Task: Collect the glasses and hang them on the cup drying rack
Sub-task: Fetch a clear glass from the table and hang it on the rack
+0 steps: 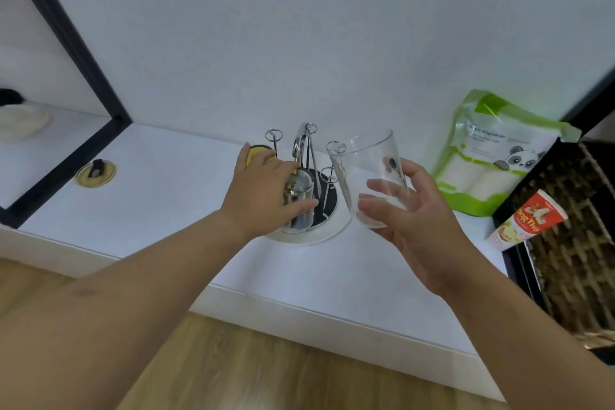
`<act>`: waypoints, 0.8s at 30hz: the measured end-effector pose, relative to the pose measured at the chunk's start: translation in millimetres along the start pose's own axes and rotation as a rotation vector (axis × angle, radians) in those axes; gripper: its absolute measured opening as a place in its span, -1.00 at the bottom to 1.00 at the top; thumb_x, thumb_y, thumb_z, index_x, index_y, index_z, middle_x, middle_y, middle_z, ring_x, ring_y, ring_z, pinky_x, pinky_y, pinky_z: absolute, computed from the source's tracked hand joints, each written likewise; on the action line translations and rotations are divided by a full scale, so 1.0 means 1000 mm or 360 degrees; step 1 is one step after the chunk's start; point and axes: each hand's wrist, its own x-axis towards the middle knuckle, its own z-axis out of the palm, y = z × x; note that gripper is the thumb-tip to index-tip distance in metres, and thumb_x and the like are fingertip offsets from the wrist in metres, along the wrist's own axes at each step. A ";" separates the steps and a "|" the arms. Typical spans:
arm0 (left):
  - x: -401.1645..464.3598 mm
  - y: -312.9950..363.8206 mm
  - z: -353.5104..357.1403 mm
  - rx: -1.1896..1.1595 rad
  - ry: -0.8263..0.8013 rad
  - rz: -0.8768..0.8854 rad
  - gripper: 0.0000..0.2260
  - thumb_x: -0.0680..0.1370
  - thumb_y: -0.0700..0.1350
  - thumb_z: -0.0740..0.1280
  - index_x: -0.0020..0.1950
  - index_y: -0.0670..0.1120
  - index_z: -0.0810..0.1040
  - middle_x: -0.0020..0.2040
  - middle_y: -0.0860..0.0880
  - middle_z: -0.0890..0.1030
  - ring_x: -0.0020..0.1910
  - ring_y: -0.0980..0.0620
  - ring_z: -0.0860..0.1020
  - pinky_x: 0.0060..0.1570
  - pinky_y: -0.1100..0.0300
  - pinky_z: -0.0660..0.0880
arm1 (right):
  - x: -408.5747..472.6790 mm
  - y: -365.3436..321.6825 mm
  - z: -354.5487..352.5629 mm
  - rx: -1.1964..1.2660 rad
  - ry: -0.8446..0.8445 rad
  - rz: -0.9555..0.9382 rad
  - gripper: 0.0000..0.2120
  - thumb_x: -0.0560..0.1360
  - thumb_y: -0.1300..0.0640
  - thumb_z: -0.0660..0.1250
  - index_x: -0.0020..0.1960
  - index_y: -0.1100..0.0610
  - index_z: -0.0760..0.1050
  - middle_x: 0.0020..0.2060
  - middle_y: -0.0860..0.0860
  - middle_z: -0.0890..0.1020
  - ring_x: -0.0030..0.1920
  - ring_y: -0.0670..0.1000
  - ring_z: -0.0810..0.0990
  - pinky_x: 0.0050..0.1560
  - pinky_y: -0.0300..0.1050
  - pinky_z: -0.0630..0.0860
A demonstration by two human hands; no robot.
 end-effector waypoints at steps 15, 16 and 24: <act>-0.013 -0.014 0.006 -0.0201 0.0137 -0.0157 -0.37 0.47 0.37 0.26 0.41 0.02 0.53 0.28 0.06 0.61 0.36 -0.07 0.40 0.55 -0.15 -0.07 | 0.051 -0.031 0.013 -0.1242 0.0265 -0.0445 -0.42 0.37 -0.14 0.53 0.33 -0.20 0.40 0.00 -0.04 0.54 -0.02 0.01 0.53 -0.02 -0.06 0.40; -0.014 -0.015 0.007 -0.0205 0.0142 -0.0164 -0.37 0.47 0.38 0.26 0.41 0.03 0.53 0.28 0.06 0.60 0.35 -0.07 0.41 0.55 -0.14 -0.05 | 0.054 -0.031 0.017 -0.1343 0.0234 -0.0447 -0.39 0.35 -0.16 0.50 0.35 -0.21 0.38 0.00 -0.05 0.52 0.03 0.03 0.54 -0.02 -0.07 0.37; -0.012 -0.035 0.001 -0.0275 0.0022 -0.0120 -0.35 0.51 0.37 0.28 0.49 0.03 0.45 0.37 0.03 0.55 0.34 -0.08 0.44 0.41 0.01 0.15 | 0.073 -0.020 0.043 -0.1898 0.0089 -0.0528 -0.18 0.31 -0.20 0.50 0.52 -0.19 0.30 0.10 0.00 0.48 0.20 0.14 0.51 0.09 -0.04 0.38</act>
